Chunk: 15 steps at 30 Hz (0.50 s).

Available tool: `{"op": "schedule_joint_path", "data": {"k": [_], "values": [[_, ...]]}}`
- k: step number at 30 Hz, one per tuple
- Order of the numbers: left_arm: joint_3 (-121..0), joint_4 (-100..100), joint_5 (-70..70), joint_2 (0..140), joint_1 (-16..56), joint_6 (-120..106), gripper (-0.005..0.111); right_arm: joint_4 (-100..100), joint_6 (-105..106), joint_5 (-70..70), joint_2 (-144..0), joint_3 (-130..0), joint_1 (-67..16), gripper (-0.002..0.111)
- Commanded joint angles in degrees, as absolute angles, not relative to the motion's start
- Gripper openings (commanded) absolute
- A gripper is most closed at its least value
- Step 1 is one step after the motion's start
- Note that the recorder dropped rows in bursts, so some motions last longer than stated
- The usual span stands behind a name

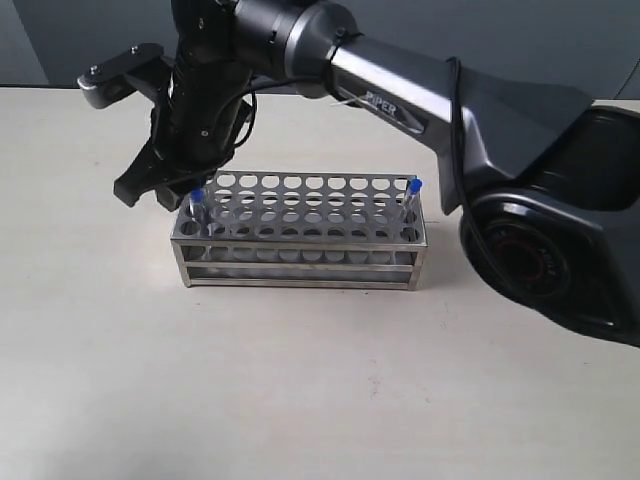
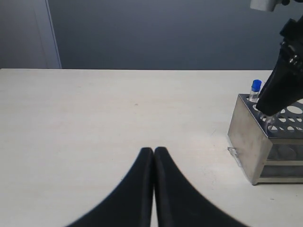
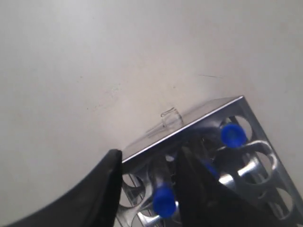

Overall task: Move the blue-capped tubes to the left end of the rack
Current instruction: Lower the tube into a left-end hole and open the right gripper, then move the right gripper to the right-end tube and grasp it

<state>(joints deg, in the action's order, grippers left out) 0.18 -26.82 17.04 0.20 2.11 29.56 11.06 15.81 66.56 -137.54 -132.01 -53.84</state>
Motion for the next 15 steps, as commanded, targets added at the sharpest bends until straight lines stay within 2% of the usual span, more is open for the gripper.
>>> {"op": "schedule_joint_path", "data": {"k": [1, 7, 15], "values": [[0.00, -26.78, 16.65, 0.00, 2.40, 29.59, 0.001, 6.50, 12.59, 67.72, -133.51, -132.27, -53.68, 0.037], [0.00, -26.78, 16.65, 0.00, 2.40, 29.59, 0.001, 0.00, 8.41, 69.96, -129.39, -132.27, -52.70, 0.037], [0.00, -26.78, 16.65, 0.00, 2.40, 29.59, 0.001, -3.99, 4.11, 69.96, -124.18, -129.58, -46.70, 0.037]]}}
